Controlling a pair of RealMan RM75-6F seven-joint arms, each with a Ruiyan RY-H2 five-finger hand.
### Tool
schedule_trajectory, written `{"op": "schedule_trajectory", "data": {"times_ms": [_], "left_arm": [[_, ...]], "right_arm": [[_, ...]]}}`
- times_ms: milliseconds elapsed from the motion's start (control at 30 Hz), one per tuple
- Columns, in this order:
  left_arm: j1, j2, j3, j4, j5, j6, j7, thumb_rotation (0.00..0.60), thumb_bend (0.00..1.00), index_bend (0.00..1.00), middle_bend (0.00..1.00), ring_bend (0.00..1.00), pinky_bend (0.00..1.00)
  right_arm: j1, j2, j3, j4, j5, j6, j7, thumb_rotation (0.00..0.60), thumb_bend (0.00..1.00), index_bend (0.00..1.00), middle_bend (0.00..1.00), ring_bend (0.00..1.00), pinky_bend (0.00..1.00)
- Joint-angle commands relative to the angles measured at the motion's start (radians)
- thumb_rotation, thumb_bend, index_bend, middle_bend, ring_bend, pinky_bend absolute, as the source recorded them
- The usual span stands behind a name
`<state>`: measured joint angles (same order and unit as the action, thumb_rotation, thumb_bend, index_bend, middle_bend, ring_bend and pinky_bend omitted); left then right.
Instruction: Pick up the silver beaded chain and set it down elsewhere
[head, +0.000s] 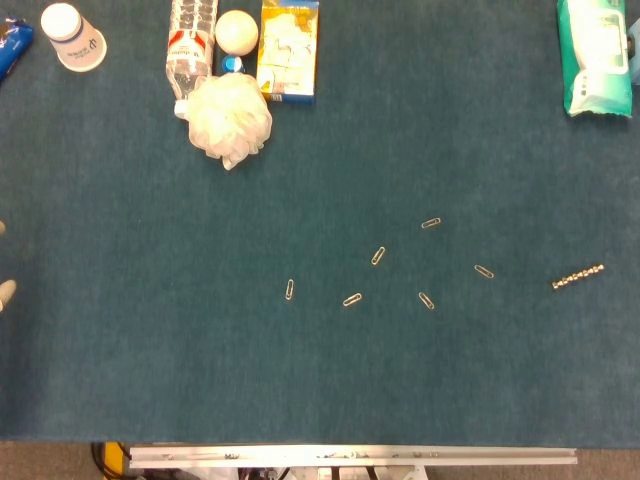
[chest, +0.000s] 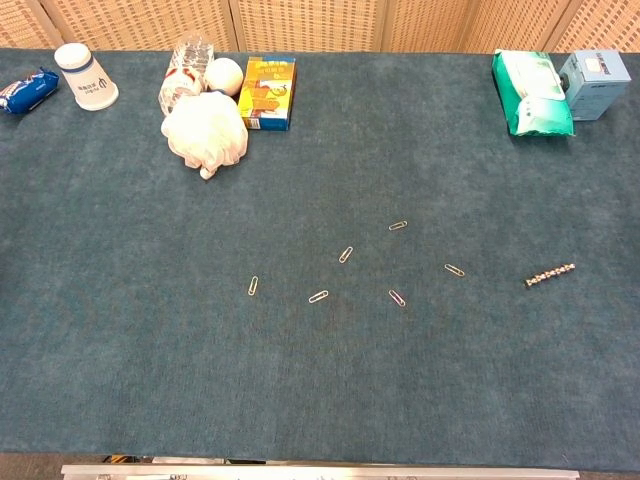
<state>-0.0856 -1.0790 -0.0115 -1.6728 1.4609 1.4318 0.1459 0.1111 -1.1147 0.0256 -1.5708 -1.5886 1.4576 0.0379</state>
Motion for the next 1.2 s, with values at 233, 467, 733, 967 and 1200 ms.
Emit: {"op": "schedule_trajectory", "data": {"times_ms": [233, 467, 733, 967, 1200], "left_arm": [[-0.002, 0.013, -0.005, -0.033, -0.021, -0.01, 0.023, 0.6, 0.15, 0.38, 0.26, 0.15, 0.25], [-0.008, 0.007, -0.003, -0.029, -0.03, -0.028, 0.031, 0.6, 0.15, 0.38, 0.27, 0.15, 0.25], [-0.009, 0.002, -0.004, -0.026, -0.031, -0.024, 0.036, 0.6, 0.15, 0.38, 0.28, 0.15, 0.26], [-0.008, 0.001, -0.005, -0.026, -0.035, -0.023, 0.034, 0.6, 0.15, 0.39, 0.28, 0.15, 0.27], [-0.008, 0.0, -0.006, -0.024, -0.034, -0.02, 0.03, 0.6, 0.15, 0.39, 0.28, 0.15, 0.27]], "right_arm": [[0.014, -0.024, -0.017, 0.039, 0.034, -0.073, -0.045, 0.6, 0.1, 0.38, 0.16, 0.11, 0.26], [0.036, -0.055, -0.022, 0.079, 0.035, -0.114, -0.063, 0.6, 0.1, 0.4, 0.2, 0.11, 0.26], [0.059, -0.081, -0.03, 0.103, 0.051, -0.169, -0.118, 0.6, 0.11, 0.42, 0.28, 0.14, 0.2], [0.072, -0.116, -0.035, 0.123, 0.07, -0.205, -0.173, 0.6, 0.13, 0.45, 0.28, 0.14, 0.18], [0.09, -0.149, -0.041, 0.141, 0.086, -0.246, -0.222, 0.6, 0.19, 0.45, 0.22, 0.12, 0.17]]}}
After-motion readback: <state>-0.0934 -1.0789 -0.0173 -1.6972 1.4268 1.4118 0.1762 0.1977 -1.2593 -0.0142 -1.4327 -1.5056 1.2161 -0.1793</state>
